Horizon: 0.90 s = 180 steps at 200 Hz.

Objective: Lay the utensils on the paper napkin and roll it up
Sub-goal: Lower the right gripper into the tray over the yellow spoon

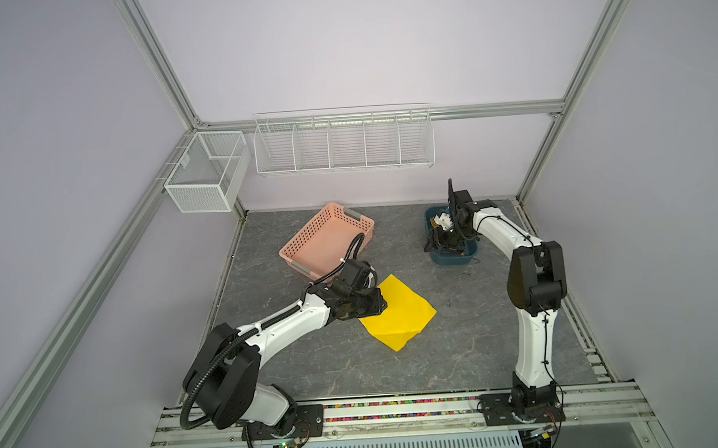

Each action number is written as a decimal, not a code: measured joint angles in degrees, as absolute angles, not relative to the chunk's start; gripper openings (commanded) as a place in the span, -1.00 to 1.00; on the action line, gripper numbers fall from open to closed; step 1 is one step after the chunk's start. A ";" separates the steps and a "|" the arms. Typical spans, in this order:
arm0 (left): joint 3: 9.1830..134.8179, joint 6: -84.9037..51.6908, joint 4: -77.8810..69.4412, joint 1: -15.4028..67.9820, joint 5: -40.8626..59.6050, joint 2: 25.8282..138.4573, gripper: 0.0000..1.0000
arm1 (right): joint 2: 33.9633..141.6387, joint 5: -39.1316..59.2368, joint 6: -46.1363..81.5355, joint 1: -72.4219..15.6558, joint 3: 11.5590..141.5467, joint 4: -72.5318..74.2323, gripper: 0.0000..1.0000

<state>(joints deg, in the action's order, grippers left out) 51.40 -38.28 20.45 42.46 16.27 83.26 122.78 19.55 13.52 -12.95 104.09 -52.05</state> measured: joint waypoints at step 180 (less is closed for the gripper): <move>48.84 -38.33 20.25 41.85 16.29 82.26 -0.57 | 118.61 23.03 20.97 -17.45 96.09 -48.18 0.30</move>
